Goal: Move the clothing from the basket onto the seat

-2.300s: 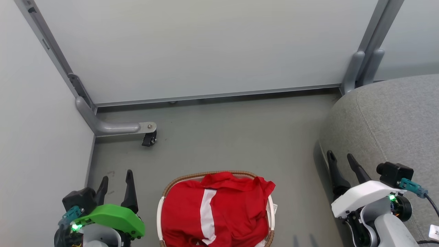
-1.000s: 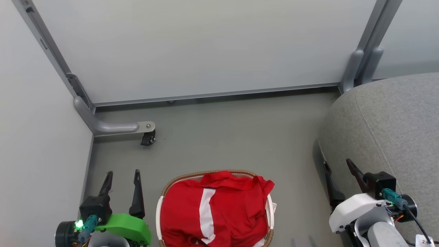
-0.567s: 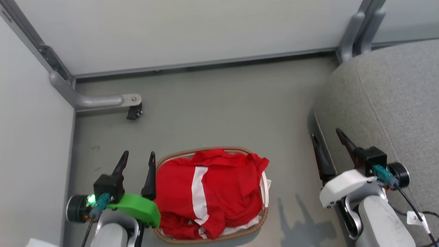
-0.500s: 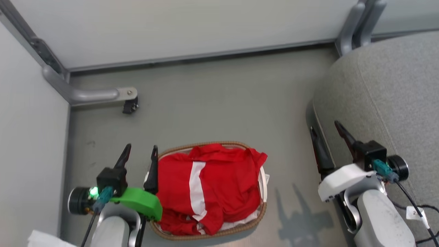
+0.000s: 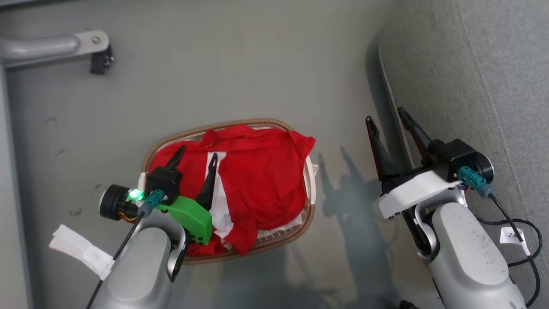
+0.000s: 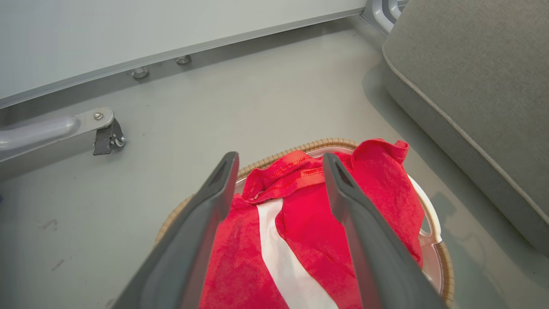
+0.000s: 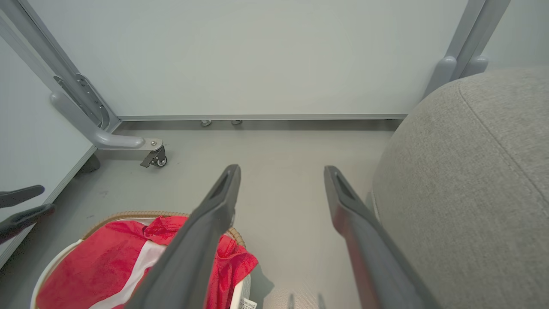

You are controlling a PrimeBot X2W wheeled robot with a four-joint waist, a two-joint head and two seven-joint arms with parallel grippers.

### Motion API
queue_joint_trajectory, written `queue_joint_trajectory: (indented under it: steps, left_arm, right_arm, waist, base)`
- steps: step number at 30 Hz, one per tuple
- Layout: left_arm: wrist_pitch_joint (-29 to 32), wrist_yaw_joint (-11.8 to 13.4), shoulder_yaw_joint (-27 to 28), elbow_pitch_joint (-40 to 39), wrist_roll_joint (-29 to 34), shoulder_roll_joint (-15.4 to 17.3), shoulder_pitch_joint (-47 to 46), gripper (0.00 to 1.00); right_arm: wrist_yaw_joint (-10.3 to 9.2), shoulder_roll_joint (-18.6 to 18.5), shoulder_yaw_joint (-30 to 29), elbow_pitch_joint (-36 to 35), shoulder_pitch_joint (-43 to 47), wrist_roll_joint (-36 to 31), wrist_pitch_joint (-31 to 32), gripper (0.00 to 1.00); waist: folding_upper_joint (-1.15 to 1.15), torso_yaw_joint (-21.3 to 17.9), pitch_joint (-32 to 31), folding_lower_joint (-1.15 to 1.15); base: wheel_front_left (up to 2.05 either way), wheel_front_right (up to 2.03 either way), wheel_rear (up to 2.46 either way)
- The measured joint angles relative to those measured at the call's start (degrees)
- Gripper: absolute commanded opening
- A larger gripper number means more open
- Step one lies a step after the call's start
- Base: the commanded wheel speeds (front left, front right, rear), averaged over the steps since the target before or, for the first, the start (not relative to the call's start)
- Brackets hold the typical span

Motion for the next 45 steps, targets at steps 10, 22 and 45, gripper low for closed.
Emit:
queue_joint_trajectory:
  steps: [10, 22, 45]
  left_arm:
    - [0.00, 0.00, -10.42, 8.37, -6.41, 1.58, -4.21, 1.00]
    - [0.00, 0.00, -20.16, 17.14, -11.17, 4.10, -7.32, 1.00]
    - [0.00, 0.00, -18.95, 20.92, -16.58, 2.96, -6.45, 0.00]
  right_arm:
    - [0.00, 0.02, 1.33, -0.70, -1.51, 2.36, 0.00, 1.00]
    - [0.00, 0.03, 1.07, -1.79, -3.22, 1.46, 0.00, 1.00]
    - [0.00, 0.05, 1.58, -0.38, -3.35, 1.76, 0.00, 1.00]
  waist:
    - [0.00, -2.73, 9.32, 0.00]
    - [0.00, -3.36, 15.49, 0.00]
    - [0.00, -3.48, 10.83, 0.00]
  base:
    - [0.00, 0.00, 0.00]
    - [0.00, 0.00, 0.00]
    - [0.00, 0.00, 0.00]
